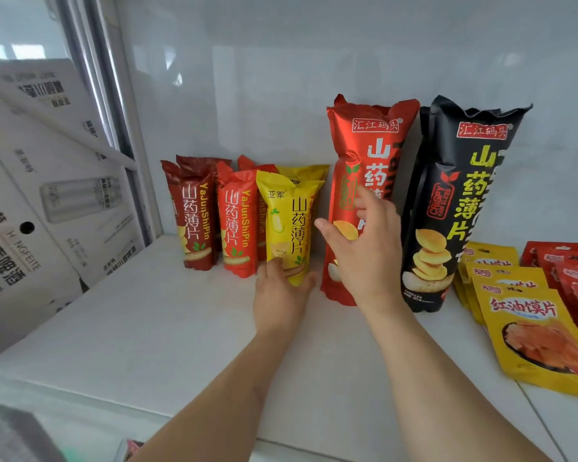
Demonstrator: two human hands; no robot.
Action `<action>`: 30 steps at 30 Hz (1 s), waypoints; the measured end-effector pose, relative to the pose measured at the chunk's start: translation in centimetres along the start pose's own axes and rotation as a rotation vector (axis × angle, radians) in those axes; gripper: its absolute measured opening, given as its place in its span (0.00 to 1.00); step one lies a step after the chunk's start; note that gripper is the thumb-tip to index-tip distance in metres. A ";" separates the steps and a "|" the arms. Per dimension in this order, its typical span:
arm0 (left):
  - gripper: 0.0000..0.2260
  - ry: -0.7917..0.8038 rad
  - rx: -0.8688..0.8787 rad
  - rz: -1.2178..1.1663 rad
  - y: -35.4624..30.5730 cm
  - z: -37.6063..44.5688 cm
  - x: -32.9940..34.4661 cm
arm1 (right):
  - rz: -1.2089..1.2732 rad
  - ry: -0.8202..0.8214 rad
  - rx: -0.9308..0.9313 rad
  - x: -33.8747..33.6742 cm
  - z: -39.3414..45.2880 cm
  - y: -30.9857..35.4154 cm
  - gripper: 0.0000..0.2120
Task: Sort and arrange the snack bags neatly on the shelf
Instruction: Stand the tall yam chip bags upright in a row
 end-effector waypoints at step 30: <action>0.27 0.052 0.026 -0.005 2.1 4.1 -1.1 | -0.734 0.386 -0.260 7.8 7.0 7.3 0.29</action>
Point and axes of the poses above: each hand's wrist, its own z-axis towards the middle knuckle, its own x-axis out of the palm, y = z × x, the point moved 5 cm from there along z, towards the middle knuckle, and after that the axes turned 12 degrees about -z, right-handed, at the moved point
